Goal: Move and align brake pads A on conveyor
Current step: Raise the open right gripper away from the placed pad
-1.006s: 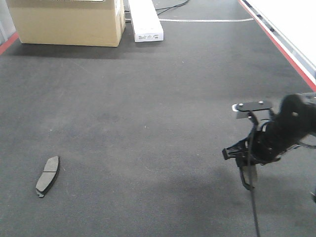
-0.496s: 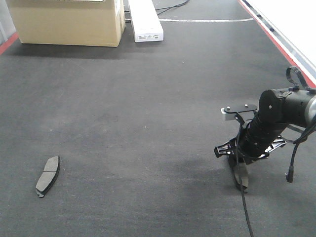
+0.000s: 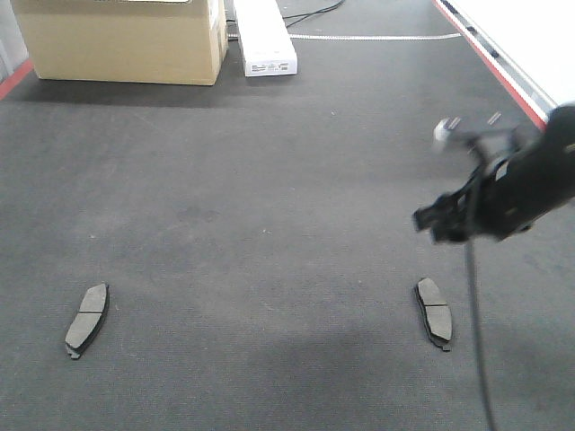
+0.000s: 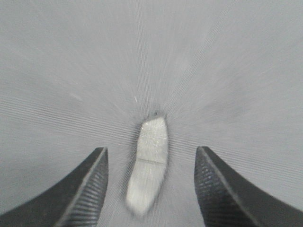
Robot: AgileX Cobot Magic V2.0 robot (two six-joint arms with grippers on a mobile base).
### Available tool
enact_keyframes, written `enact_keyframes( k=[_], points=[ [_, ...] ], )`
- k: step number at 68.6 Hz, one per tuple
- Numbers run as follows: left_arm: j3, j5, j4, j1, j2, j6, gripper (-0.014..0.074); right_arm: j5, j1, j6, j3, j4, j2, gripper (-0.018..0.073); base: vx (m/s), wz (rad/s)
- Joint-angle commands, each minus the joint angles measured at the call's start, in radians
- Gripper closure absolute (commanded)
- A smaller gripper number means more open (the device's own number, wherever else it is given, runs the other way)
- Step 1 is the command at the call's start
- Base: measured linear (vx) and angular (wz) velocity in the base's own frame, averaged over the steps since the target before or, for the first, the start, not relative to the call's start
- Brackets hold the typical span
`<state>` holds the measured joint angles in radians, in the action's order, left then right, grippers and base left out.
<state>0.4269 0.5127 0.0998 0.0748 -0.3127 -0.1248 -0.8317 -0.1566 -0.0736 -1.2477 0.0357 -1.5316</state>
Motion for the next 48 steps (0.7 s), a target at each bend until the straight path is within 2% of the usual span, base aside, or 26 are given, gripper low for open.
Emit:
enact_keyframes(
  k=[1, 13, 37, 48],
  points=[
    [0.025, -0.076, 0.007, 0.003, -0.008, 0.002, 0.0146, 0.007, 0.005, -0.004, -0.025, -0.008, 0.134, 0.0159, 0.00, 0.00],
    [0.025, -0.076, 0.007, 0.003, -0.008, 0.002, 0.0146, 0.089, 0.005, 0.000, 0.081, -0.030, 0.354, 0.0159, 0.00, 0.00],
    [0.025, -0.076, 0.007, 0.003, -0.008, 0.002, 0.0146, 0.265, 0.005, -0.002, 0.406, -0.019, 0.789, 0.0159, 0.00, 0.00],
    [0.025, -0.076, 0.007, 0.003, -0.008, 0.002, 0.0146, 0.386, 0.005, -0.005, 0.579, -0.020, 0.994, 0.0159, 0.00, 0.00]
  ],
)
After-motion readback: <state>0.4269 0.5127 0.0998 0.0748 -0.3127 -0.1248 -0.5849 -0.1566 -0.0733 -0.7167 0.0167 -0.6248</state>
